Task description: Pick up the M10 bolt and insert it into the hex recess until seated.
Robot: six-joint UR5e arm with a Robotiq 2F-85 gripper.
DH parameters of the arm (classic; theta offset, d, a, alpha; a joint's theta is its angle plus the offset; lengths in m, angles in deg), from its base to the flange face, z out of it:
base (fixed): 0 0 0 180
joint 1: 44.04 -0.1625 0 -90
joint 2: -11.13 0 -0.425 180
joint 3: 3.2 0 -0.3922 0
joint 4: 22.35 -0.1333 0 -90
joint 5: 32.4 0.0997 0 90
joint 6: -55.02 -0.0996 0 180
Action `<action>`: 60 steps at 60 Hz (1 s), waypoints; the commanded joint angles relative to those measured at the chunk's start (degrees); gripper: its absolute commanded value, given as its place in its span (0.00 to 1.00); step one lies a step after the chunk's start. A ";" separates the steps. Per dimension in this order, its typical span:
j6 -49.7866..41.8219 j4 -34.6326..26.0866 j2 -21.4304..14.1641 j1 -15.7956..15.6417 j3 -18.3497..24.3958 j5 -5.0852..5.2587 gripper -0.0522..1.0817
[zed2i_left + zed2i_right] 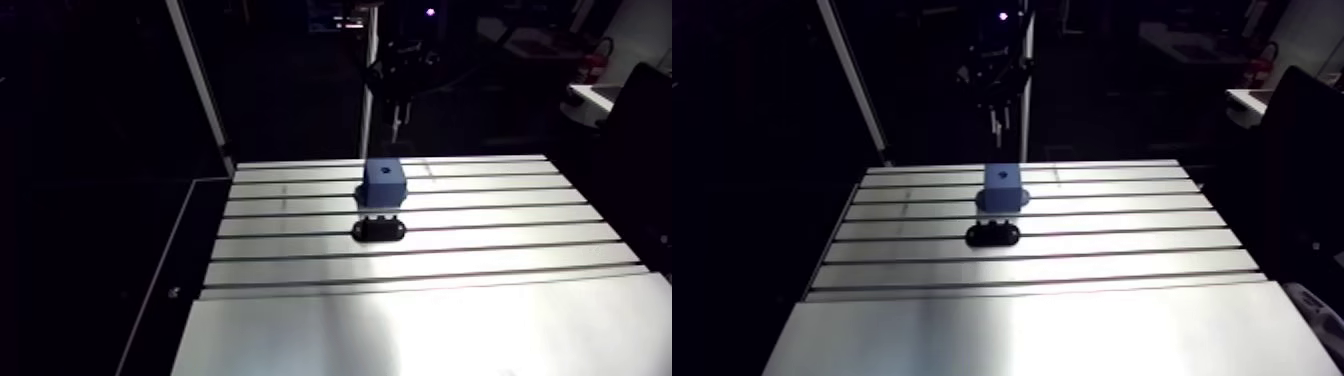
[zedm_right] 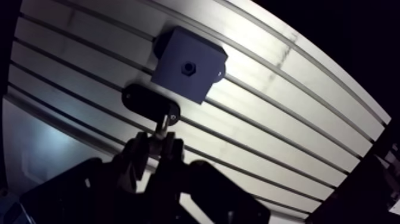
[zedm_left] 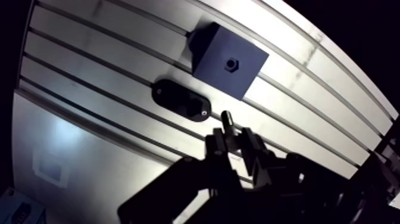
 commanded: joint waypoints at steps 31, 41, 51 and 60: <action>0.56 -2.53 5.73 -1.90 4.14 -2.56 0.97; 0.56 -5.74 7.24 -1.93 6.36 -2.55 0.99; 0.56 -6.53 7.89 -1.61 7.08 -2.56 0.99; 0.56 -7.32 7.89 -1.42 7.71 -2.56 1.00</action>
